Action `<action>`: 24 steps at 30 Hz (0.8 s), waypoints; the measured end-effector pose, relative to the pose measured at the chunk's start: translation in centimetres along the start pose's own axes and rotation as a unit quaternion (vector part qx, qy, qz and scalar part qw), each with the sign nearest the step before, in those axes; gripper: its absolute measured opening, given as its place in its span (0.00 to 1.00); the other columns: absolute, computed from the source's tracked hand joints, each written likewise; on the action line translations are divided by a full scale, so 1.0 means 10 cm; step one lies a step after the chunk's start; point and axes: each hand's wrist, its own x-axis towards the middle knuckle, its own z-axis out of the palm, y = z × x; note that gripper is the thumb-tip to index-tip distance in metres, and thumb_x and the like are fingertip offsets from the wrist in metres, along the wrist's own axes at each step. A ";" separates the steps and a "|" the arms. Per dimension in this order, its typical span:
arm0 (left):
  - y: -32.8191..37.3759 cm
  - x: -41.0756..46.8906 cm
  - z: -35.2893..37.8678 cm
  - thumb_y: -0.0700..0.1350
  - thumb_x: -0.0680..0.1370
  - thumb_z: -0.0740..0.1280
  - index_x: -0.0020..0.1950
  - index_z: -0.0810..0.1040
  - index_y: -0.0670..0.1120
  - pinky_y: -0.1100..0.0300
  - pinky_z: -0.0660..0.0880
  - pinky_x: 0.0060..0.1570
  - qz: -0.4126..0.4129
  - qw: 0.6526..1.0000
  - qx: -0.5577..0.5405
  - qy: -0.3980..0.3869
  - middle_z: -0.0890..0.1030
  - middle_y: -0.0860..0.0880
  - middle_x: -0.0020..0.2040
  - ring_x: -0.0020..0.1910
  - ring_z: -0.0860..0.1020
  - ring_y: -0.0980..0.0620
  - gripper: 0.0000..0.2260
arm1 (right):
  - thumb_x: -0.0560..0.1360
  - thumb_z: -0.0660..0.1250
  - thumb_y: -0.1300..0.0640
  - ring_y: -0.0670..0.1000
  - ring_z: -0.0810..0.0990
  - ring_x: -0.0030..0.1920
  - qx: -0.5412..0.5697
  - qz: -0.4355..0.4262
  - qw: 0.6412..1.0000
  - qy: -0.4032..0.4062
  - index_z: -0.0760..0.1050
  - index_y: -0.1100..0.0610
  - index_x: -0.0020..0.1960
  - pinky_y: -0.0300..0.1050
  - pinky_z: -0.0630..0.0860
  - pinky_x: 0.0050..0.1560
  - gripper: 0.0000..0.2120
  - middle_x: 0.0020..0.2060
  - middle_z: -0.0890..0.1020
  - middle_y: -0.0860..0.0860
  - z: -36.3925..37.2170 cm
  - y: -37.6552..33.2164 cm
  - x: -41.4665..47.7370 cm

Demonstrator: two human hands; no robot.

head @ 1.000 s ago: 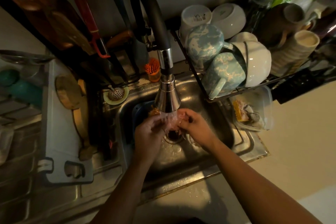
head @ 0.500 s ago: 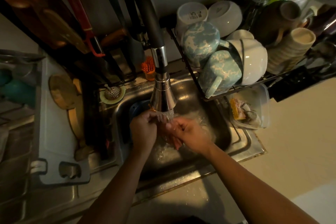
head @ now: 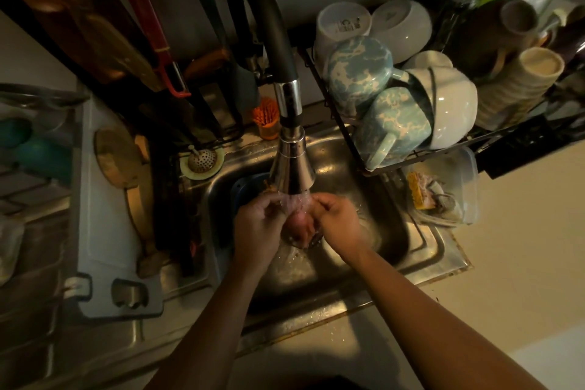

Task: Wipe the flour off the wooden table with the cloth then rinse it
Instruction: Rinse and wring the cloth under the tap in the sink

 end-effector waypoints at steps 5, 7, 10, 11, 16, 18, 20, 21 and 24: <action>0.00 0.11 -0.06 0.40 0.79 0.68 0.52 0.85 0.48 0.59 0.79 0.48 -0.014 0.996 0.039 0.085 0.85 0.51 0.47 0.45 0.81 0.59 0.07 | 0.77 0.72 0.61 0.60 0.84 0.37 0.025 -0.029 0.996 -0.078 0.84 0.67 0.45 0.52 0.81 0.41 0.08 0.38 0.85 0.63 -0.01 -0.08 -0.05; 0.03 0.08 -0.07 0.41 0.78 0.70 0.50 0.84 0.50 0.55 0.80 0.48 -0.016 0.999 -0.015 0.026 0.85 0.52 0.45 0.45 0.83 0.56 0.06 | 0.76 0.73 0.64 0.56 0.85 0.38 0.041 -0.007 0.999 -0.035 0.86 0.61 0.46 0.59 0.82 0.46 0.03 0.38 0.87 0.58 -0.02 -0.06 0.02; 0.10 -0.05 -0.03 0.41 0.75 0.74 0.50 0.84 0.52 0.63 0.79 0.46 -0.004 0.996 -0.069 -0.054 0.86 0.54 0.45 0.47 0.83 0.56 0.07 | 0.78 0.70 0.62 0.58 0.80 0.32 0.082 -0.002 0.996 0.031 0.85 0.60 0.44 0.63 0.80 0.41 0.06 0.33 0.85 0.61 -0.01 -0.08 0.03; 0.06 -0.03 -0.02 0.39 0.74 0.74 0.52 0.84 0.50 0.65 0.79 0.46 -0.005 0.998 -0.054 -0.028 0.86 0.54 0.46 0.48 0.83 0.57 0.09 | 0.79 0.70 0.61 0.59 0.79 0.32 0.102 -0.011 0.995 0.014 0.84 0.63 0.45 0.60 0.79 0.39 0.07 0.34 0.83 0.64 -0.02 -0.12 -0.01; -0.08 0.12 -0.02 0.32 0.76 0.67 0.56 0.84 0.45 0.59 0.81 0.51 -0.021 0.998 0.003 0.065 0.86 0.50 0.49 0.50 0.83 0.56 0.14 | 0.77 0.72 0.62 0.53 0.82 0.33 0.078 -0.001 0.992 -0.096 0.82 0.63 0.44 0.42 0.79 0.35 0.05 0.34 0.85 0.57 -0.11 -0.10 -0.05; -0.07 0.09 0.02 0.34 0.76 0.70 0.54 0.84 0.44 0.65 0.80 0.47 -0.004 1.000 0.006 0.029 0.86 0.51 0.47 0.47 0.84 0.58 0.10 | 0.78 0.71 0.59 0.47 0.83 0.33 0.032 0.010 0.999 -0.021 0.83 0.60 0.43 0.43 0.78 0.37 0.06 0.33 0.85 0.50 -0.10 -0.02 -0.01; -0.07 0.07 0.05 0.35 0.75 0.72 0.53 0.84 0.43 0.71 0.78 0.44 0.010 1.000 0.019 0.013 0.86 0.51 0.45 0.46 0.84 0.59 0.08 | 0.79 0.70 0.57 0.45 0.82 0.32 0.026 0.004 1.000 0.002 0.82 0.60 0.43 0.42 0.78 0.38 0.08 0.32 0.85 0.49 -0.07 0.00 -0.04; -0.09 0.10 0.05 0.34 0.75 0.71 0.53 0.84 0.43 0.72 0.77 0.44 0.007 0.999 0.028 0.027 0.86 0.51 0.46 0.47 0.84 0.58 0.09 | 0.79 0.70 0.57 0.46 0.82 0.32 0.026 -0.006 1.000 -0.012 0.81 0.60 0.43 0.41 0.78 0.38 0.08 0.33 0.85 0.50 -0.05 0.00 -0.08; -0.09 0.15 0.02 0.31 0.76 0.67 0.53 0.84 0.43 0.68 0.78 0.50 -0.004 0.997 0.049 0.051 0.86 0.50 0.47 0.49 0.83 0.57 0.12 | 0.78 0.72 0.59 0.52 0.84 0.37 0.011 -0.051 0.997 -0.058 0.80 0.58 0.42 0.41 0.80 0.39 0.06 0.35 0.84 0.52 -0.01 -0.04 -0.15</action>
